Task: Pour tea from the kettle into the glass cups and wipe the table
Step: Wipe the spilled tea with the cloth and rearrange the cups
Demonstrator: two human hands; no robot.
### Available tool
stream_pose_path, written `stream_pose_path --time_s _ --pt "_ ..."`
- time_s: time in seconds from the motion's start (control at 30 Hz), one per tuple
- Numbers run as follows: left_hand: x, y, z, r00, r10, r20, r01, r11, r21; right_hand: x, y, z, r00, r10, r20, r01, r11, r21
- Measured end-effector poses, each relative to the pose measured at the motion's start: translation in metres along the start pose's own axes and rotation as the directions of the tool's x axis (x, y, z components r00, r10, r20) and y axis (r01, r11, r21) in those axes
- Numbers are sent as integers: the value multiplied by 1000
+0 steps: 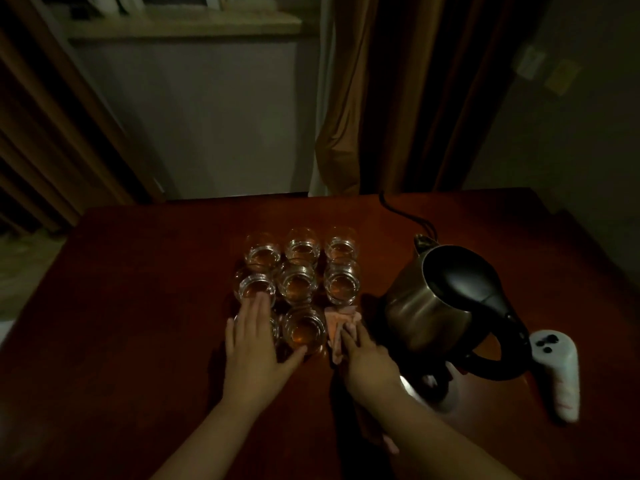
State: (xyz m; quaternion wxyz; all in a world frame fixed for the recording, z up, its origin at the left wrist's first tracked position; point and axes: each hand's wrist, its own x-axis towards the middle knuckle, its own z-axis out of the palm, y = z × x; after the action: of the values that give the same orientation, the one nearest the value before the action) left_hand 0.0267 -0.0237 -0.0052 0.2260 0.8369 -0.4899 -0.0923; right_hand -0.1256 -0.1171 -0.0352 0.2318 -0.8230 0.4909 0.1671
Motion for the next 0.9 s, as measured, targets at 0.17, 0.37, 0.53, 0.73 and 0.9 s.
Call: stream_pose_path --time_s 0.17,0.37,0.53,0.73,0.9 --pt "18 23 3 970 112 214 -176 934 312 12 3 -7 988 -149 -44 147 988 -36" --pt "32 34 6 976 42 214 -125 913 388 3 17 -6 966 -254 59 259 958 -120" --pt "34 35 -13 998 69 5 -69 978 196 13 10 -2 988 -155 4 156 987 -31" --pt "51 42 -45 992 67 -110 -58 995 79 29 -24 -3 955 -285 77 294 945 -144" --pt "48 44 -28 999 38 -25 -36 998 60 5 -24 15 886 -443 139 464 854 -236"
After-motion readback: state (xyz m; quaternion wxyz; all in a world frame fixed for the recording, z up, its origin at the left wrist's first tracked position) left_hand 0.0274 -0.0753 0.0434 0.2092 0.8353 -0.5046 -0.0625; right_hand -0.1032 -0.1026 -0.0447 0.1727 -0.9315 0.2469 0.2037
